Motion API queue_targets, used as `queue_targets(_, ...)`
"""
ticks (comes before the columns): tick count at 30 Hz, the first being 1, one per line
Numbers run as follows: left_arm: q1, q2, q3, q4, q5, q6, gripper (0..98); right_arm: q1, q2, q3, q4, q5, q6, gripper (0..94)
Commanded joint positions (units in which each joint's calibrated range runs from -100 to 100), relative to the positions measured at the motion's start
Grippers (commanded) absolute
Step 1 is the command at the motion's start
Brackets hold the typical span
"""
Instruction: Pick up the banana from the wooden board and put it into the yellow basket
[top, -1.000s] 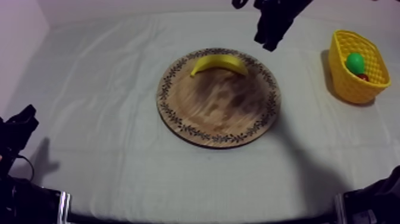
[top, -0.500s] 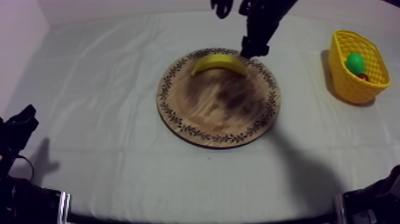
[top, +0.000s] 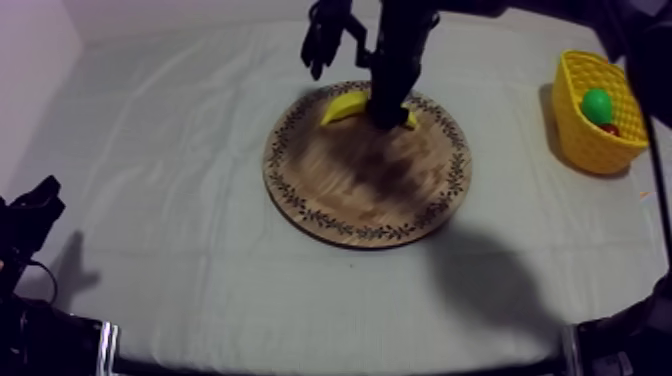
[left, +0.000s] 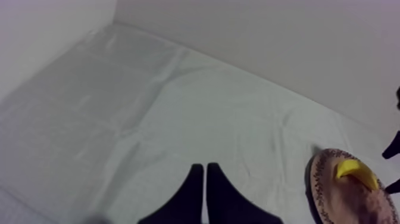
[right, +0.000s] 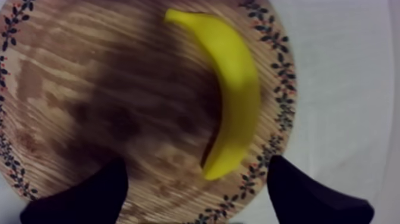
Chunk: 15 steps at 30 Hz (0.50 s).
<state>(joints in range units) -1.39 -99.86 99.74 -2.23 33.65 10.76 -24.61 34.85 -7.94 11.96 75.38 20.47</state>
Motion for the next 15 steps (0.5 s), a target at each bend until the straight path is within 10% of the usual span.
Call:
queue_targets(1,0.0,0.0,0.0,0.01,0.0,0.0,0.1,-0.4,4.1,-2.2,0.5,1.7,-0.1,91.0)
queue_targets(15,0.0,0.0,0.0,0.01,0.0,0.0,0.1,-0.7,17.3,-23.6,1.0,5.8,-1.8,91.2)
